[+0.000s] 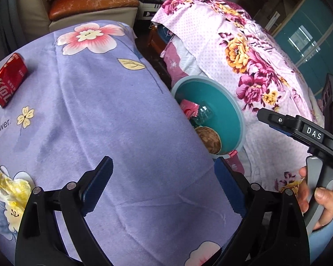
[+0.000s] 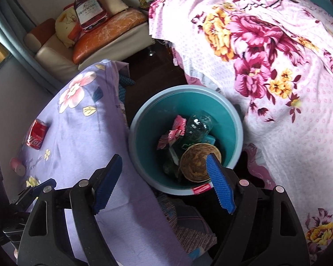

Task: Collect trash
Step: 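Move both open grippers back toward the yellow-patterned tissue on the table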

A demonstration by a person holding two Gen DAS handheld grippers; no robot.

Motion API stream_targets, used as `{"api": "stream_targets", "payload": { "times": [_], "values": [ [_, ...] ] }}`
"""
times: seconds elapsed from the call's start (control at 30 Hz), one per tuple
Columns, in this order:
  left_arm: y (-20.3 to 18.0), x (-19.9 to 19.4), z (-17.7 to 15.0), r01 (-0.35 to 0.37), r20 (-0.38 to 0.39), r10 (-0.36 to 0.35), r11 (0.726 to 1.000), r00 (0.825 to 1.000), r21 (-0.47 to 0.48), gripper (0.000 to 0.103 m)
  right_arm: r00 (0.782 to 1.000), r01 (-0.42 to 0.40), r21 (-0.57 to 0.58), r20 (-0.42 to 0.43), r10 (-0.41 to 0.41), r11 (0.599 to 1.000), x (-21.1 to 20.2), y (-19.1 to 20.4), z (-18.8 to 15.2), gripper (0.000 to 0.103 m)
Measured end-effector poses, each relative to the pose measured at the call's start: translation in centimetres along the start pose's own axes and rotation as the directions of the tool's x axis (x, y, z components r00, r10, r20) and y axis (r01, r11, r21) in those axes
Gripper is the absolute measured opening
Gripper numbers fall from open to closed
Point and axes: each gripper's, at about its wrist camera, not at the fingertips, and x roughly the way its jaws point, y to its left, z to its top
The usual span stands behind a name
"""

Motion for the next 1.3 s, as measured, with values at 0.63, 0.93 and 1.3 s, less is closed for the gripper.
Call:
{"api": "stream_targets", "payload": {
  "times": [0.63, 0.93, 1.3],
  "values": [
    [14.2, -6.6, -7.1, -0.096, 0.049, 0.110, 0.970, 0.993, -0.224, 0.093, 0.996, -0.045, -0.228, -0.082, 0.027, 0.973, 0.6, 12.7, -3.8, 0.077],
    [21.6, -7.9, -9.5, -0.160, 0.053, 0.193, 0.915, 0.980, -0.371, 0.093, 0.987, -0.086, -0.307, -0.155, 0.040, 0.948, 2.7, 17.4, -5.8, 0.077],
    [21.0, -6.0, -6.8, -0.214, 0.086, 0.259, 0.911, 0.962, -0.353, 0.088, 0.982, -0.096, -0.328, -0.183, 0.036, 0.940, 4.3, 19.4, -6.0, 0.077]
  ]
}}
